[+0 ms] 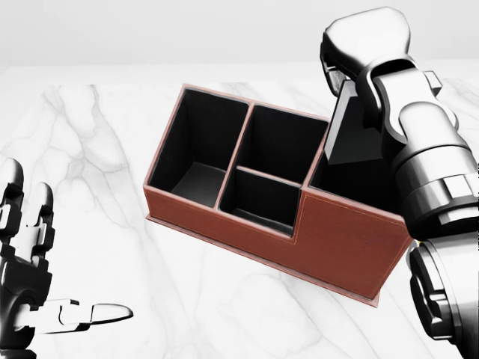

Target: Pick up the book and place it in the right compartment of the caddy.

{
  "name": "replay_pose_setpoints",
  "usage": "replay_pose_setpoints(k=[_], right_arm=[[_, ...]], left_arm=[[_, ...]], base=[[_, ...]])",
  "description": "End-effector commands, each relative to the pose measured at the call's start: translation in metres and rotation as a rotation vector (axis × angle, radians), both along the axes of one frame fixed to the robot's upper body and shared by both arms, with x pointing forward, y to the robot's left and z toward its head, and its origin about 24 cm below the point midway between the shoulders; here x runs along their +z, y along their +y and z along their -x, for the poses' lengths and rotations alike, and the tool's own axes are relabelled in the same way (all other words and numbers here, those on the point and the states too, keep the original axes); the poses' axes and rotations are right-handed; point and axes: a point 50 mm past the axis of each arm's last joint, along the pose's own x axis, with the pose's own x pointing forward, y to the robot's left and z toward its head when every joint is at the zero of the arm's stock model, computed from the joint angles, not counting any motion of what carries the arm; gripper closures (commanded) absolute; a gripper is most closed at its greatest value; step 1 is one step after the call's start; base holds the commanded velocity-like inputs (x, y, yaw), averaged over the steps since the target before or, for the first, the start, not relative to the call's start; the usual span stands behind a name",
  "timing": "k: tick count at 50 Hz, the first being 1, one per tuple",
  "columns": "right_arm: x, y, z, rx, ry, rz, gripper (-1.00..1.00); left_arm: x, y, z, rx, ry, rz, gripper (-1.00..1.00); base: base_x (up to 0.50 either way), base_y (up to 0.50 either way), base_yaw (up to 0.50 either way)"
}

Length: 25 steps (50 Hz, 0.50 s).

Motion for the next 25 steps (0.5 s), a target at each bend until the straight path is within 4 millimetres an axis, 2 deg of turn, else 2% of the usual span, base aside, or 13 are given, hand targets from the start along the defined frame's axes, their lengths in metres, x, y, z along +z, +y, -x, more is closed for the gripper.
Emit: replay_pose_setpoints(k=[1, 25], right_arm=[[-0.003, 0.001, 0.0, 0.011, -0.038, 0.024, 1.0], [-0.018, 0.003, 0.0, 0.008, -0.06, 0.009, 1.0]], left_arm=[[0.001, 0.0, 0.001, 0.001, 0.003, 0.0, -1.0], [-0.006, 0.003, -0.003, 0.004, 0.013, 0.003, -1.0]], base=[[-0.01, 0.0, 0.0], [0.0, 0.0, 0.0]])
